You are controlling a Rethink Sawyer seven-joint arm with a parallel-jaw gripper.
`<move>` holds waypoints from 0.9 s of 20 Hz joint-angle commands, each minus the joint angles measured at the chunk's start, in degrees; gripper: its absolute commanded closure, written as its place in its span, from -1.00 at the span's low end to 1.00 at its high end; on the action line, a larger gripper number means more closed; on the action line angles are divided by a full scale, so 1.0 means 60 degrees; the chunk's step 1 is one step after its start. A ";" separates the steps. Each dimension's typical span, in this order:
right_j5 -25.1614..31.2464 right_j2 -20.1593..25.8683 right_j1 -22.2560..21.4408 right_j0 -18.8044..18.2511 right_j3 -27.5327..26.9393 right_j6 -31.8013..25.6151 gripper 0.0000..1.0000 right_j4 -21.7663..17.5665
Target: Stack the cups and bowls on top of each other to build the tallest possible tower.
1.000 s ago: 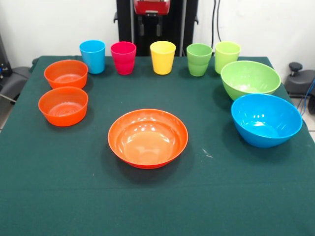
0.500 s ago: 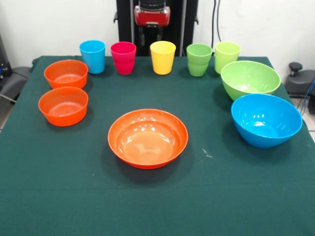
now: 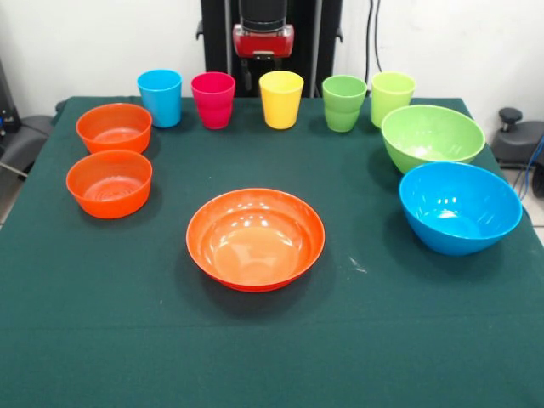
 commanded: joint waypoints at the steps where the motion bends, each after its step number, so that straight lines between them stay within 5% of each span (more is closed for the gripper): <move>1: -0.0273 0.0676 0.0127 0.0188 -0.1301 0.1358 -1.00 0.0639; 11: 0.2167 0.1543 -0.2783 -0.0618 0.0140 0.1076 -1.00 -0.0021; 18: 0.3121 0.2241 -0.4324 -0.1060 0.0993 0.0992 -1.00 0.0109</move>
